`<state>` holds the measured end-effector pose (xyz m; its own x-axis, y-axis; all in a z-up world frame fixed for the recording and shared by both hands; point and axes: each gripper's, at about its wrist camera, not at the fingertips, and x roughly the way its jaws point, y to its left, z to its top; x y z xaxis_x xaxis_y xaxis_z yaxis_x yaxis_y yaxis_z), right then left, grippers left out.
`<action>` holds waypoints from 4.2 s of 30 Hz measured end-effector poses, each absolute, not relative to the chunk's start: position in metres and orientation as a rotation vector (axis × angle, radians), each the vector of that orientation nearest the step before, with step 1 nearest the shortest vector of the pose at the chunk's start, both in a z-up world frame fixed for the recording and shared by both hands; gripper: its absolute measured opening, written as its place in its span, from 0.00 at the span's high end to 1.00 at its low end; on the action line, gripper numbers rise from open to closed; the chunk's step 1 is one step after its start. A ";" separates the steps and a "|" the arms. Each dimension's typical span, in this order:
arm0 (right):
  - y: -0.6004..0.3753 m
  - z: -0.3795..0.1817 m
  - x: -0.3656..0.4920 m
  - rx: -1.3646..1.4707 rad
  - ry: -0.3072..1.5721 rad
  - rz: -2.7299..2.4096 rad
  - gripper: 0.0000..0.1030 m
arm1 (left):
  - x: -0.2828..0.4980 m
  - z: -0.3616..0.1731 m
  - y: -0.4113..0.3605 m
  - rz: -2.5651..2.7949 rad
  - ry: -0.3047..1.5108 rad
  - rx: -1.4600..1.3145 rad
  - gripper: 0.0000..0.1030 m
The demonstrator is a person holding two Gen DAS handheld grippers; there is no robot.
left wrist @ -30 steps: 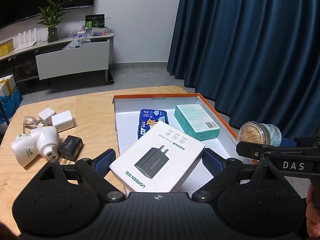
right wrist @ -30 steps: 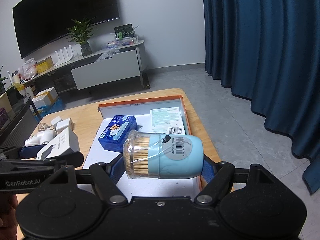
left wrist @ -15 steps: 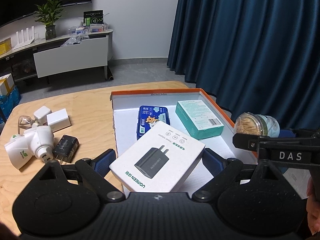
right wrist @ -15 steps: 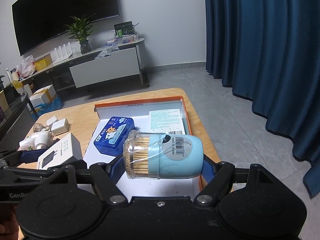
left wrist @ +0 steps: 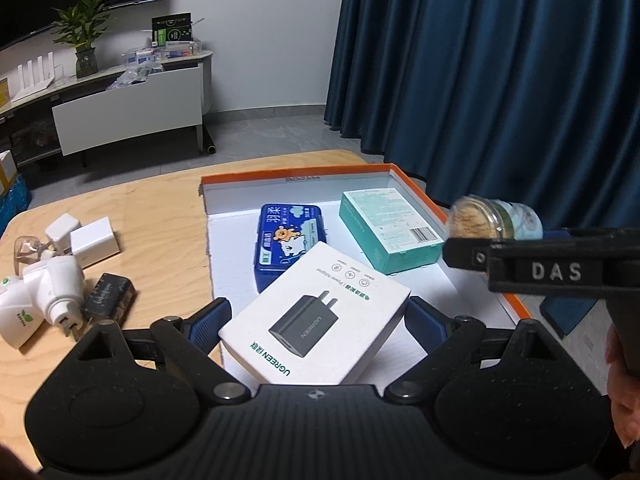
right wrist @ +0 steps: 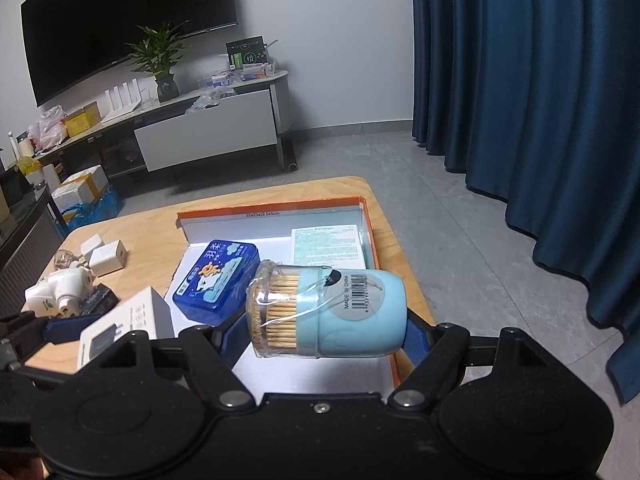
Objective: Organize rigid objects
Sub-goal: 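Lower the toothpick jar with the right tool while the left tool lowers the charger box, releasing both, then grasp a white SUPERB plug-in heater with the left tool while the right tool grasps another, then carry both white plug-in heaters over the orange-rimmed box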
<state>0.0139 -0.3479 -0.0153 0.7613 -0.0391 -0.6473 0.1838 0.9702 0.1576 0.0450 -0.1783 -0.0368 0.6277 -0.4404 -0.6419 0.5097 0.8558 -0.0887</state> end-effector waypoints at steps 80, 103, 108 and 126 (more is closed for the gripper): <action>-0.225 0.005 0.058 0.121 0.681 0.161 0.10 | 0.137 -0.052 0.016 0.029 0.736 -0.046 0.00; -0.179 -0.014 0.105 0.109 0.730 0.351 0.10 | 0.130 -0.070 0.025 -0.043 0.754 -0.004 0.36; -0.139 -0.022 0.135 0.028 0.731 0.423 0.10 | 0.109 -0.062 0.032 -0.045 0.735 -0.017 0.37; -0.090 -0.056 0.188 -0.020 0.807 0.480 0.24 | 0.091 -0.057 0.040 -0.056 0.701 -0.066 0.37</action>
